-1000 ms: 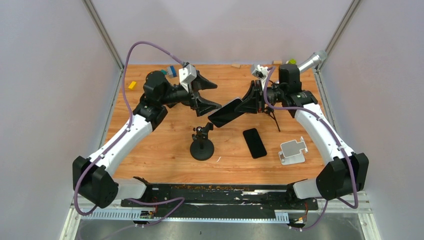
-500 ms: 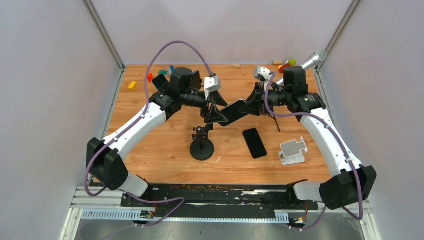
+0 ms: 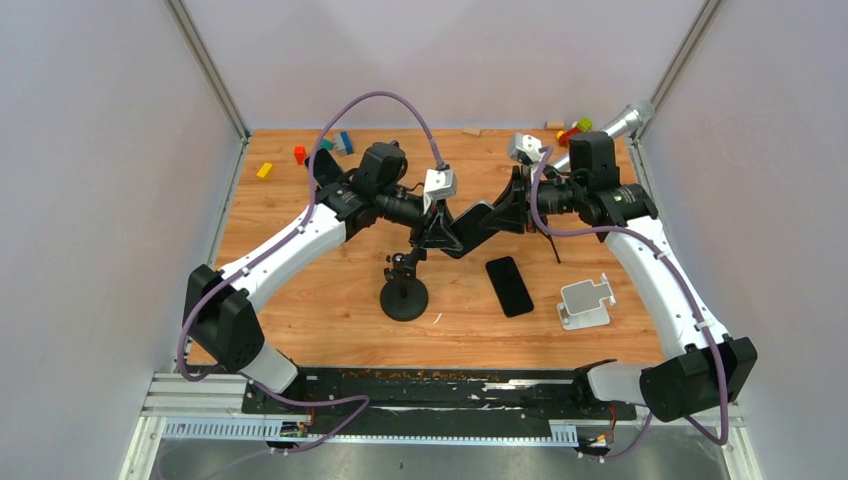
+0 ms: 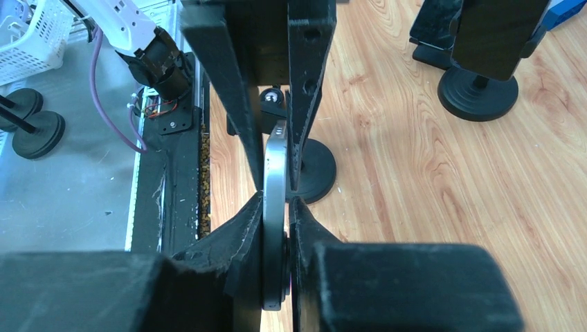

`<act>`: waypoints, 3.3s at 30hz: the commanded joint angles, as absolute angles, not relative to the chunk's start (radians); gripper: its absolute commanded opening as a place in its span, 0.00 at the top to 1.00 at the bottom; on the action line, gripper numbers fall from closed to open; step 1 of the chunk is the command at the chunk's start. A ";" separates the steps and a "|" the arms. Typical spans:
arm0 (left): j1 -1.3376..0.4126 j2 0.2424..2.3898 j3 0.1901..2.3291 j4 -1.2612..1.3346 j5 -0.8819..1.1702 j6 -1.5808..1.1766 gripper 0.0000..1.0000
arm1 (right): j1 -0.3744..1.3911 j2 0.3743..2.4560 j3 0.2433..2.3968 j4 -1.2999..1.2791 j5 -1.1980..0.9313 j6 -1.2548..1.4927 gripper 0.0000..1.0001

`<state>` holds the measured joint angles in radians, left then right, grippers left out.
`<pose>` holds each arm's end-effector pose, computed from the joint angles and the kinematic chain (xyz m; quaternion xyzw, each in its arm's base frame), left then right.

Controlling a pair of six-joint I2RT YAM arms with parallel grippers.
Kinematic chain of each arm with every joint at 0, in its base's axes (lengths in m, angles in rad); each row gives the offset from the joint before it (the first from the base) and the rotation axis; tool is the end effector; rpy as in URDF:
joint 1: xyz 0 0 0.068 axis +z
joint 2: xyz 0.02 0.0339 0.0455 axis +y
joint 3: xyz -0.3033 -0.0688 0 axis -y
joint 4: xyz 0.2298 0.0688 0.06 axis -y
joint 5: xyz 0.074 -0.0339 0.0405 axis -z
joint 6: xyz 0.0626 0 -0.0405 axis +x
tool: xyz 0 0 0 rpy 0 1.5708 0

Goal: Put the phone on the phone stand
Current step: Install the phone on the phone stand.

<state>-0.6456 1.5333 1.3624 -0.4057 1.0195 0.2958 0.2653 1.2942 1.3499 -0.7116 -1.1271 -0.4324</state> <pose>0.2353 -0.2440 0.3784 0.5553 0.5783 -0.4948 0.3353 0.2199 0.1183 0.4165 -0.4810 0.6321 0.4464 0.4121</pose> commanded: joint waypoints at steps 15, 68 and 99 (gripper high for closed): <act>-0.655 1.497 1.169 0.225 1.009 -0.211 1.00 | 0.272 1.360 1.487 -0.617 -1.149 -0.368 0.64; -0.624 1.477 0.866 1.079 0.930 -0.743 1.00 | 0.310 1.359 1.343 -0.169 -1.284 0.040 0.71; -0.624 1.508 0.840 1.224 0.902 -0.810 1.00 | 0.323 1.373 1.290 -0.091 -1.314 0.098 0.75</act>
